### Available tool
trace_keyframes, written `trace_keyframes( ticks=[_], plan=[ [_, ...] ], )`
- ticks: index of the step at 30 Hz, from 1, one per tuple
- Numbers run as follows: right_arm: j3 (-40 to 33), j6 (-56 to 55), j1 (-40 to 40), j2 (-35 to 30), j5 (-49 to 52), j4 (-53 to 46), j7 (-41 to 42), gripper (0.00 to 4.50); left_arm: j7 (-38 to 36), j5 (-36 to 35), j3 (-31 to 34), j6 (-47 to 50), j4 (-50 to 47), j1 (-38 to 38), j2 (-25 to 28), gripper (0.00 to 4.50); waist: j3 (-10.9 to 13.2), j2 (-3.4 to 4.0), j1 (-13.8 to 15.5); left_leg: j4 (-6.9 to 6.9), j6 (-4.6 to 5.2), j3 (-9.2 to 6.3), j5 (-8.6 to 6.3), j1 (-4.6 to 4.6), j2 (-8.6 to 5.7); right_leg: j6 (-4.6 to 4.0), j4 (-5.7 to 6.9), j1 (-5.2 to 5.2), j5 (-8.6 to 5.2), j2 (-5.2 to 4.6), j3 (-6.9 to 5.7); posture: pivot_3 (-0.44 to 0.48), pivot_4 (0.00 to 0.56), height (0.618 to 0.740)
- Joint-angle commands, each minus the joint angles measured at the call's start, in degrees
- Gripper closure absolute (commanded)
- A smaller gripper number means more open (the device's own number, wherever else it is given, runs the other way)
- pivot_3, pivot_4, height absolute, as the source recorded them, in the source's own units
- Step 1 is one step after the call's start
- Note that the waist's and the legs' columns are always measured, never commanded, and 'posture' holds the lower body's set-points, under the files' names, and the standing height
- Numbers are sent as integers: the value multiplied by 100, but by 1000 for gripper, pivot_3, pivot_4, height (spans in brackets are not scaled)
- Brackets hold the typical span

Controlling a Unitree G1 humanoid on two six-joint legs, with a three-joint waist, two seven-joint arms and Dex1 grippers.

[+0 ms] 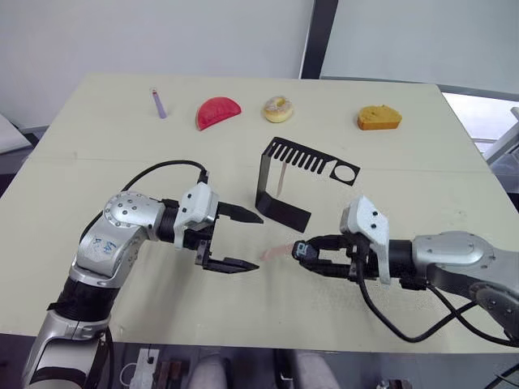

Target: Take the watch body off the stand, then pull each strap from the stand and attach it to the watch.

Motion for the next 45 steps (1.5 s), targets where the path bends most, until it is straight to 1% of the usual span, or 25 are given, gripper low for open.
trace_keyframes(
  ticks=[1,7,10,16,20,22,25,28,30,31,33,34,37,40,42,43,45],
  plan=[
    [-83,-566,183,52,-530,-157,435,2980,-50,-34,6,-150,-99,-7,14,30,0,0,-7,3,0,0,0,0,0,0,2,0,0,0,0,0,150,737],
    [-78,-908,400,150,-1135,-72,728,2980,-131,17,-2,-358,-206,256,180,30,0,0,-27,4,-1,8,0,12,1,-3,17,0,-2,3,7,0,150,737],
    [26,-892,356,381,-1272,16,756,2980,-73,49,132,-492,-185,449,311,30,0,0,-21,11,-1,7,0,12,1,-5,21,0,-2,3,8,0,150,737],
    [771,-927,-6,1297,-1844,418,684,2980,51,-10,544,-394,-283,974,774,30,0,-1,-48,18,-3,8,-2,13,3,-11,31,-2,-6,4,7,0,150,737],
    [1301,-957,-193,1814,-2404,932,613,2980,102,43,740,-469,-188,1250,1017,30,0,-1,-30,24,0,8,-5,12,3,-12,33,-2,-6,2,5,0,150,737],
    [1441,-934,-238,1924,-2639,1118,631,2980,142,58,768,-487,-126,1260,1029,30,0,-2,-24,27,1,8,-6,12,3,-12,33,-2,-7,1,4,0,150,737],
    [1823,-1038,-342,1988,-3249,1605,652,2980,225,202,727,-625,-2,1297,1021,30,0,-2,-12,33,6,8,-11,10,2,-12,33,-2,-7,0,3,0,150,737],
    [1805,-1021,-464,2053,-3362,1752,761,2980,232,241,669,-731,38,1328,979,30,0,-2,-13,37,7,11,-14,7,3,-12,35,-4,-7,1,2,0,150,737],
    [1744,-1094,-531,2026,-3404,1782,892,1948,245,235,646,-752,88,1304,941,0,0,-2,-27,43,6,11,-14,7,4,-12,39,-4,-7,2,3,0,150,737],
    [1706,-1126,-552,2004,-3412,1782,953,1574,239,201,645,-729,103,1294,924,0,0,-2,-29,45,6,12,-15,8,4,-12,42,-4,-7,2,3,0,150,737],
    [1512,-1197,-579,1865,-3339,1683,1144,559,237,162,661,-712,98,1316,901,0,0,-1,-25,48,5,12,-15,8,5,-13,45,-4,-7,3,2,0,150,737],
    [1226,-1169,-493,1699,-3117,1482,1299,71,287,158,733,-716,79,1373,904,0,0,-1,-20,49,5,11,-16,8,5,-13,45,-4,-7,3,2,0,150,737],
    [-41,-843,124,1167,-2267,796,1555,25,601,28,1099,-506,-3,1616,922,0,1,1,-4,50,8,9,-22,4,5,-12,44,-5,-7,1,1,0,150,737],
    [-1523,-578,1128,874,-1631,397,1622,25,811,-155,1602,-307,-9,2024,978,0,-2,-5,3,50,10,1,-27,3,8,-11,40,-1,-6,1,-3,0,150,737],
    [-2282,-417,1661,856,-1348,240,1571,25,891,-269,1900,-182,-1,2267,1005,0,-2,-6,2,50,9,0,-29,6,9,-11,38,4,-6,1,-4,0,150,737],
    [-2912,-343,2119,964,-1216,178,1562,25,968,-439,2234,18,18,2477,1018,0,-2,-6,-3,51,9,1,-29,5,8,-11,38,4,-6,0,-1,0,150,737],
    [-3929,-299,2961,1190,-1095,124,1554,25,1240,-671,2881,353,72,2822,1018,0,-3,-7,-8,46,9,1,-29,12,9,-11,39,9,-7,1,0,0,150,737]
  ],
)
